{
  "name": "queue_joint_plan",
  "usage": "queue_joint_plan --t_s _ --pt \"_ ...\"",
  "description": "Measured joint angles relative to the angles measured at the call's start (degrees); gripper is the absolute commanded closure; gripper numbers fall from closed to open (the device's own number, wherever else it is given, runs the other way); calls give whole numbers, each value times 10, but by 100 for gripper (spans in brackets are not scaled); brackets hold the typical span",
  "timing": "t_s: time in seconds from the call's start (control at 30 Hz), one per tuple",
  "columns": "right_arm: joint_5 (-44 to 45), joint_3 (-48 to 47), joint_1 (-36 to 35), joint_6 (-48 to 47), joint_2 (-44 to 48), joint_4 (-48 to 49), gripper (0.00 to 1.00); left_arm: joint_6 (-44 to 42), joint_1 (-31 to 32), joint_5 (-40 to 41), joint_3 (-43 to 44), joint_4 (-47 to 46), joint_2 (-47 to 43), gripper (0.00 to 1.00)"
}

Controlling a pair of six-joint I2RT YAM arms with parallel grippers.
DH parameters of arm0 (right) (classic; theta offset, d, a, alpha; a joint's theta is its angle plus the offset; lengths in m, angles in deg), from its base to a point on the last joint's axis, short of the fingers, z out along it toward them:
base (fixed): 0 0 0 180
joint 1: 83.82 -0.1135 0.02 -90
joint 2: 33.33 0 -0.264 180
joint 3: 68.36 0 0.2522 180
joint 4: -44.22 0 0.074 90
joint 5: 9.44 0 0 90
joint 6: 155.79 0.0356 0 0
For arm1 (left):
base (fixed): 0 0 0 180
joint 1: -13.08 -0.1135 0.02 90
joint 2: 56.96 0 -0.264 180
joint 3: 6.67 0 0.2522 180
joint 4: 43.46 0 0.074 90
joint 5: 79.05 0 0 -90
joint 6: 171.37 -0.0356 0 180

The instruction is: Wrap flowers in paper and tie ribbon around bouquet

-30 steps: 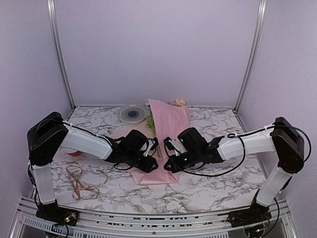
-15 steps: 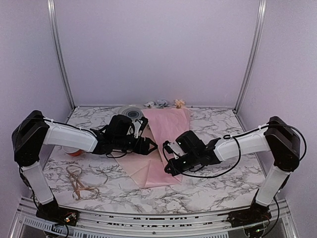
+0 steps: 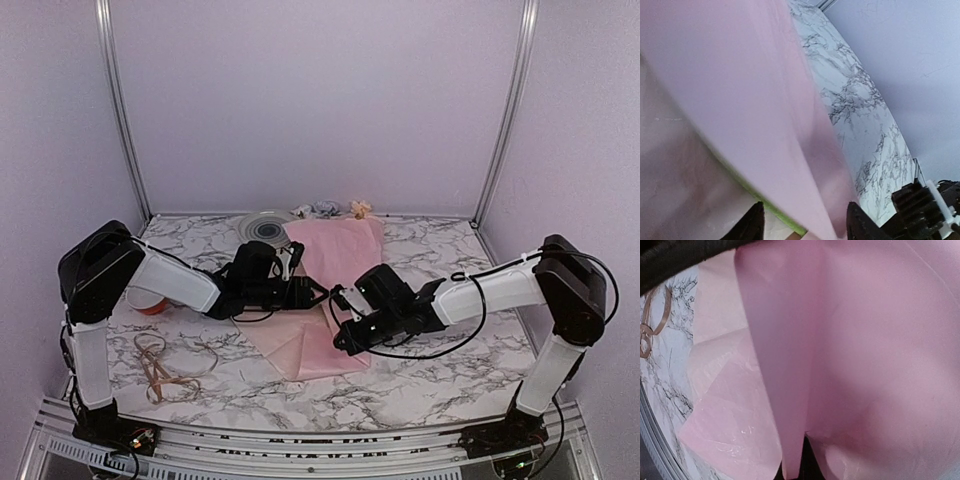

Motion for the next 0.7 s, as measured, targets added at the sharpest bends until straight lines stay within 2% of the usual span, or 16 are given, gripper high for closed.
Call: queue_joint_plan --t_s 0.13,0.17,0.2,0.33,0.43,0.6,0.7 --pt "0 0 -1 -4 0 0 100 7 -2 -1 1 1 14 87" --pt "0 0 -1 -7 0 0 99 8 -2 -2 2 0 14 93" --pt "0 0 -1 -11 0 0 93 4 -2 -6 5 -1 14 98" --pt "-7 0 -1 -29 11 -9 70 1 -5 -8 5 -6 12 100" --pt "-31 1 -1 -58 42 -28 60 -1 -19 -11 -2 -6 12 100" --pt "-99 10 16 -97 98 -33 59 -1 -44 -28 -6 -5 24 100" --pt "-134 21 47 -102 106 -24 63 -2 -49 -31 -12 -5 30 100"
